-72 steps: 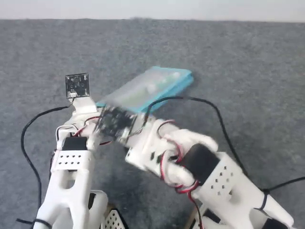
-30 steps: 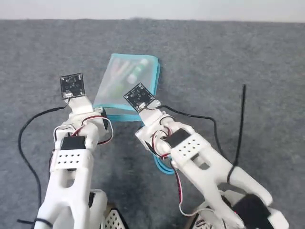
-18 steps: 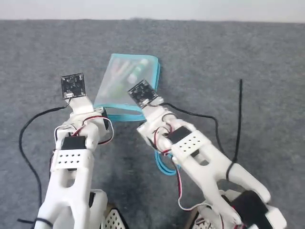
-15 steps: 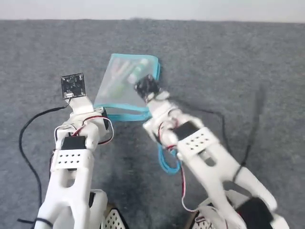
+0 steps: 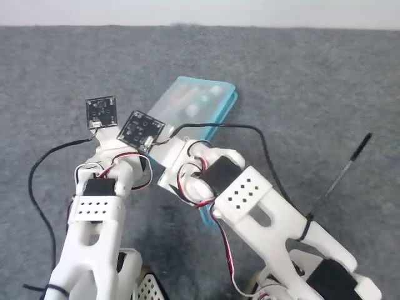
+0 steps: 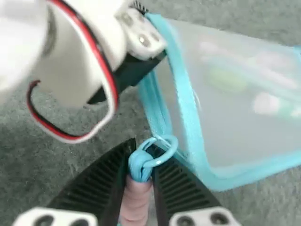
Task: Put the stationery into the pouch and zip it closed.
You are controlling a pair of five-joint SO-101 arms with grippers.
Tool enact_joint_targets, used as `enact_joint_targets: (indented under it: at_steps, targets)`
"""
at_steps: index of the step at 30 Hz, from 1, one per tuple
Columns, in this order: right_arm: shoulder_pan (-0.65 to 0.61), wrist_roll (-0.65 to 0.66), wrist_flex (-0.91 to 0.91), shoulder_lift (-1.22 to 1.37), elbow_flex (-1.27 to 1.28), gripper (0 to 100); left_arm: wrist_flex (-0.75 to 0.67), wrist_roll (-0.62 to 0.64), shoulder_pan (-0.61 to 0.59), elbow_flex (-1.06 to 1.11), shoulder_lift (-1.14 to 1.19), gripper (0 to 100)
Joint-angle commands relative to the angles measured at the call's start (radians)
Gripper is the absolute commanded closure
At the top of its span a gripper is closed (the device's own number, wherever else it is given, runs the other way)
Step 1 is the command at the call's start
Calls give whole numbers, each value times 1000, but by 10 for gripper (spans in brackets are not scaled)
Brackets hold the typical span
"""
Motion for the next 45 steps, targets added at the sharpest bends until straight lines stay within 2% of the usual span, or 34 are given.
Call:
enact_joint_targets:
  at_steps: [1, 8, 12, 16, 20, 23, 28, 36, 45]
  targets:
    - [-61, 25, -59, -91, -28, 992, -8, -8, 6, -51, 11, 991]
    - [-166, 6, -124, -349, 152, 992, -8, -9, 26, -51, 17, 991]
    - [-206, 3, -85, -381, 199, 976, -8, -9, 26, -53, 15, 991]
    - [-200, 11, 10, -397, 193, 820, -6, -17, 20, -53, 18, 991]
    - [-206, 91, 165, -464, 175, 668, -5, -26, 18, -53, 17, 991]
    - [-163, 106, 209, -553, 203, 634, -2, -28, 26, -53, 14, 991]
    - [42, 155, 203, -613, 296, 634, 15, -40, 26, -62, 12, 991]
    - [219, 264, -73, -495, 473, 630, 115, -86, 26, -136, 12, 991]
    - [232, 333, -367, -211, 463, 602, 129, -98, 28, -140, 12, 991]
